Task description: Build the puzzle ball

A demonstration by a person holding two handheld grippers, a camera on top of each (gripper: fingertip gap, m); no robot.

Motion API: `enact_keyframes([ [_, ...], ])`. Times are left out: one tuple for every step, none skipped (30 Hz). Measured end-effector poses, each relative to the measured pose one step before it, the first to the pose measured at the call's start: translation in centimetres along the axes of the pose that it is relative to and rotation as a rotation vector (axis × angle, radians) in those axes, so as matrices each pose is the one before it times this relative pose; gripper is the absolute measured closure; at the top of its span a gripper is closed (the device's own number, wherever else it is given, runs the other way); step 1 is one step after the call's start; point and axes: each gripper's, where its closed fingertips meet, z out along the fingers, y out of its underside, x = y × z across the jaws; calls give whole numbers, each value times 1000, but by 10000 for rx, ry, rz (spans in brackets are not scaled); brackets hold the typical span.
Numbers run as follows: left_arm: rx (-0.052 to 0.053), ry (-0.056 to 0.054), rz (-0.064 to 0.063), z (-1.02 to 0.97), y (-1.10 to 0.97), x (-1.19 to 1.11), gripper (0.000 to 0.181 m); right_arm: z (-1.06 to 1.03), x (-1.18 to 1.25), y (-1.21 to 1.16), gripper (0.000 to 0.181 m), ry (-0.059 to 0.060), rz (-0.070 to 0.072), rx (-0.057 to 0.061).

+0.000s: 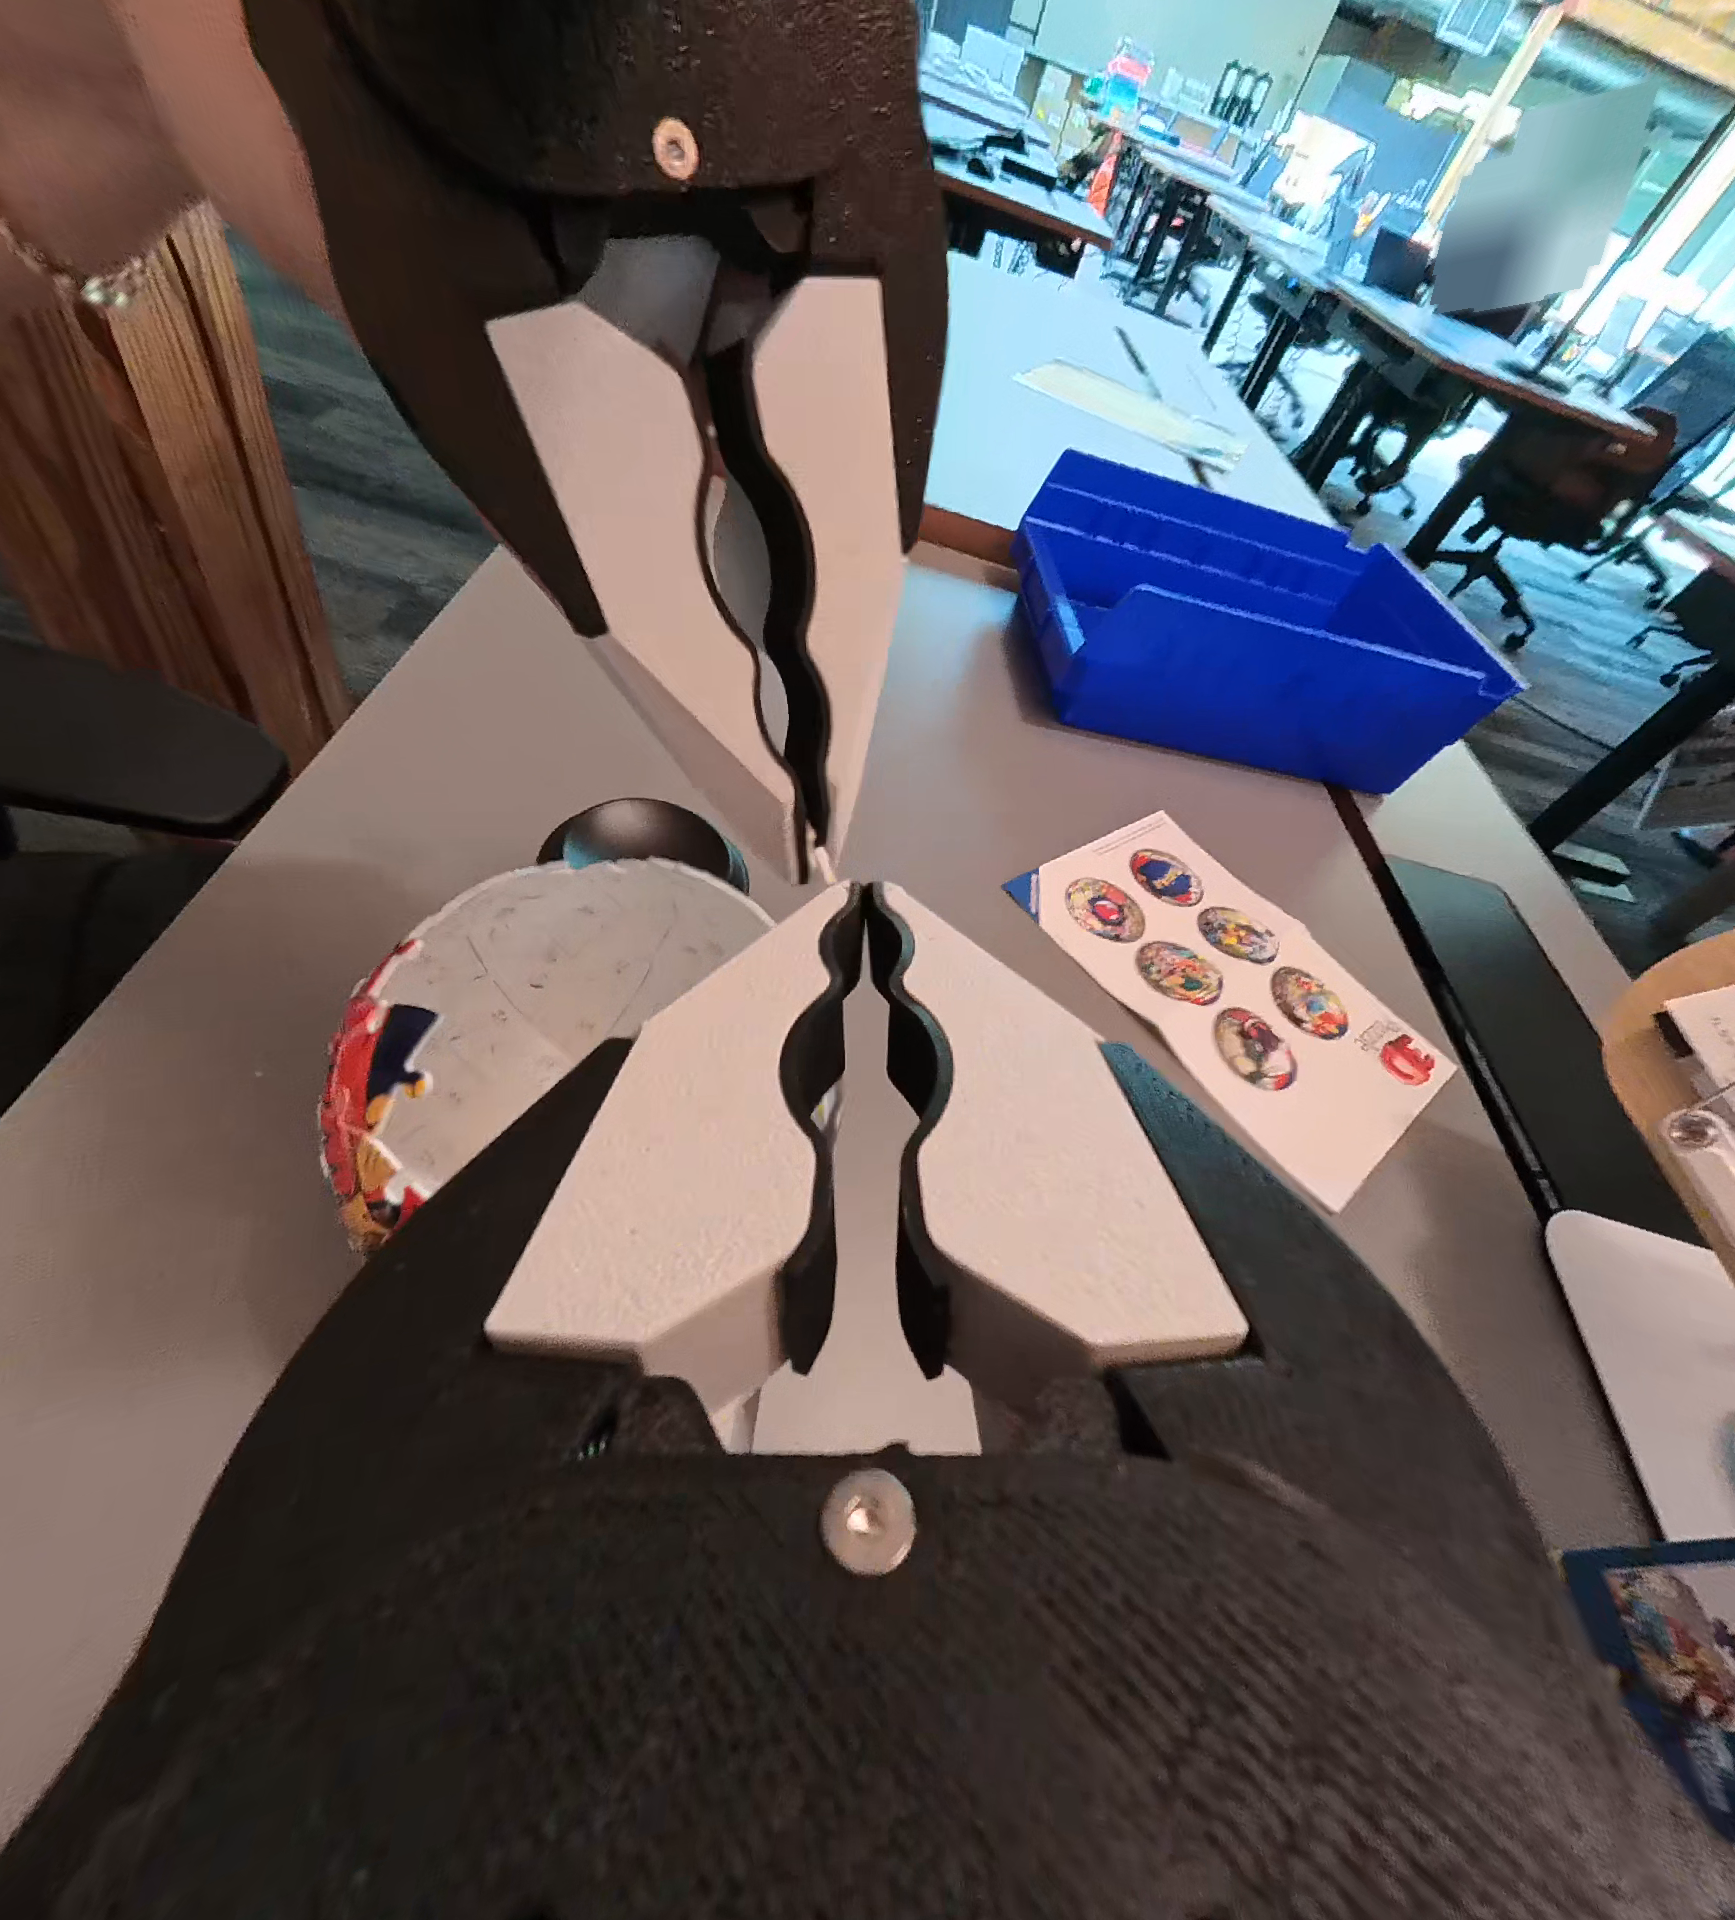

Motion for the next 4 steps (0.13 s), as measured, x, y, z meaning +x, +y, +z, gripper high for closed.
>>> enact_keyframes([
  [-333,41,-10,199,313,-2,181,-25,-258,304,181,-157,40,-108],
  [-280,81,-47,181,181,49,181,-94,106,204,181,70,-48,-72],
  [-239,140,-44,151,69,155,181,-139,360,118,181,205,3,-28],
  [-239,138,11,150,50,167,181,-117,186,71,177,55,138,-17],
])
